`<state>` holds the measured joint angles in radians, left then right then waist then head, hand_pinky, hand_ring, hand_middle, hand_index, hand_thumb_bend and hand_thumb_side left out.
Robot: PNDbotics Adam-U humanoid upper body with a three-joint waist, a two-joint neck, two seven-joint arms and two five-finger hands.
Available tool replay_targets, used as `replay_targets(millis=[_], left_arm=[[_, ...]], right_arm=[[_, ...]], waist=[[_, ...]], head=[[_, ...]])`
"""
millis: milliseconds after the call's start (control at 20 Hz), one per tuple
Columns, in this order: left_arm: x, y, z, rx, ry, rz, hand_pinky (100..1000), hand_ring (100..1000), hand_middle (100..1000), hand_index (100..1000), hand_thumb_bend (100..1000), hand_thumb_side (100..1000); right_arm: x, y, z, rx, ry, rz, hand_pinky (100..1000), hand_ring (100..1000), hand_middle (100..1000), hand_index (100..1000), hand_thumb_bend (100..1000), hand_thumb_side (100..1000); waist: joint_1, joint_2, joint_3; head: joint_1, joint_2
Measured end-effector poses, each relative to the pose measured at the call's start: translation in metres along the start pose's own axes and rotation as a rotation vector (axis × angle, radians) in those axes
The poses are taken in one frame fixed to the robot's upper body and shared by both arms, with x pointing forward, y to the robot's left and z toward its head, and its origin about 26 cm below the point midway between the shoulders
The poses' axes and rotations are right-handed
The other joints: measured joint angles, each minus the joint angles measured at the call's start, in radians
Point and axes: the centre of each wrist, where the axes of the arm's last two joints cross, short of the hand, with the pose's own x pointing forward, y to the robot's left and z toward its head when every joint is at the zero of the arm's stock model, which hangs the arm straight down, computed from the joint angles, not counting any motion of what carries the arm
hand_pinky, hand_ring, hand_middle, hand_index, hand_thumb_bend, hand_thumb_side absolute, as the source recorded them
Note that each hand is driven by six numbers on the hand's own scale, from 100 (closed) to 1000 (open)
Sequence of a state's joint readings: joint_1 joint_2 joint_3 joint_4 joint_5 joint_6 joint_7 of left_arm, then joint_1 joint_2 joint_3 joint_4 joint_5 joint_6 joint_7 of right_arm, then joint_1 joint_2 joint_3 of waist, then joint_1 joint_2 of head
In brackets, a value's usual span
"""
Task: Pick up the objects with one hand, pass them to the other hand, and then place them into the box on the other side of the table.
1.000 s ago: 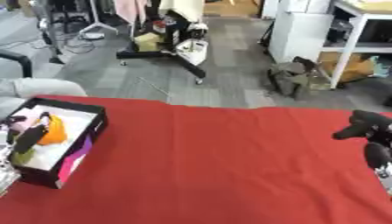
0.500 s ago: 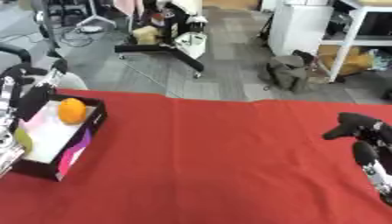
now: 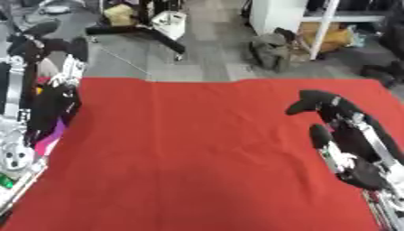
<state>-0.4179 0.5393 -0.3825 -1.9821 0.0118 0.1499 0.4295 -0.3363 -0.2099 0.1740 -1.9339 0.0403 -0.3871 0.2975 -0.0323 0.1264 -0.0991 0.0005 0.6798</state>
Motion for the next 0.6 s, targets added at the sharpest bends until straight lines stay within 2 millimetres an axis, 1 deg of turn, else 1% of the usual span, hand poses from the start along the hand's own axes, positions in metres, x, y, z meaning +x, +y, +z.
replay_targets(millis=[100, 150, 250, 350, 450, 600], left_arm=[[0.005, -0.026, 0.006, -0.142, -0.019, 0.080, 994, 825, 833, 564, 313, 767], [0.007, -0.038, 0.009, -0.205, -0.024, 0.112, 994, 825, 833, 564, 313, 767], [0.012, -0.056, 0.015, -0.305, -0.026, 0.160, 1000, 828, 835, 555, 304, 792], [0.014, -0.074, 0.026, -0.384, 0.000, 0.206, 1000, 831, 836, 552, 299, 804], [0.018, -0.088, 0.034, -0.446, 0.024, 0.236, 1000, 832, 836, 551, 294, 818], [0.020, -0.100, 0.044, -0.507, 0.054, 0.251, 1000, 832, 836, 552, 291, 826]], right_arm=[[0.007, 0.003, -0.009, 0.045, -0.064, -0.009, 1000, 798, 768, 900, 148, 495], [0.010, 0.005, -0.013, 0.072, -0.091, -0.015, 1000, 798, 768, 900, 148, 495], [0.014, 0.008, -0.019, 0.127, -0.132, -0.027, 1000, 827, 796, 918, 164, 481], [0.016, 0.012, -0.024, 0.193, -0.169, -0.029, 1000, 835, 803, 923, 180, 464], [0.018, 0.015, -0.028, 0.250, -0.200, -0.025, 1000, 844, 813, 930, 210, 441], [0.018, 0.017, -0.029, 0.311, -0.229, -0.007, 1000, 852, 823, 939, 251, 403]], waist=[[0.001, 0.000, -0.001], [0.001, 0.000, -0.003], [0.002, 0.000, -0.005], [0.004, 0.001, -0.006], [0.005, 0.006, -0.006], [0.005, 0.012, -0.006]], head=[[-0.022, 0.032], [-0.030, 0.045], [-0.042, 0.063], [-0.049, 0.074], [-0.055, 0.075], [-0.063, 0.076]])
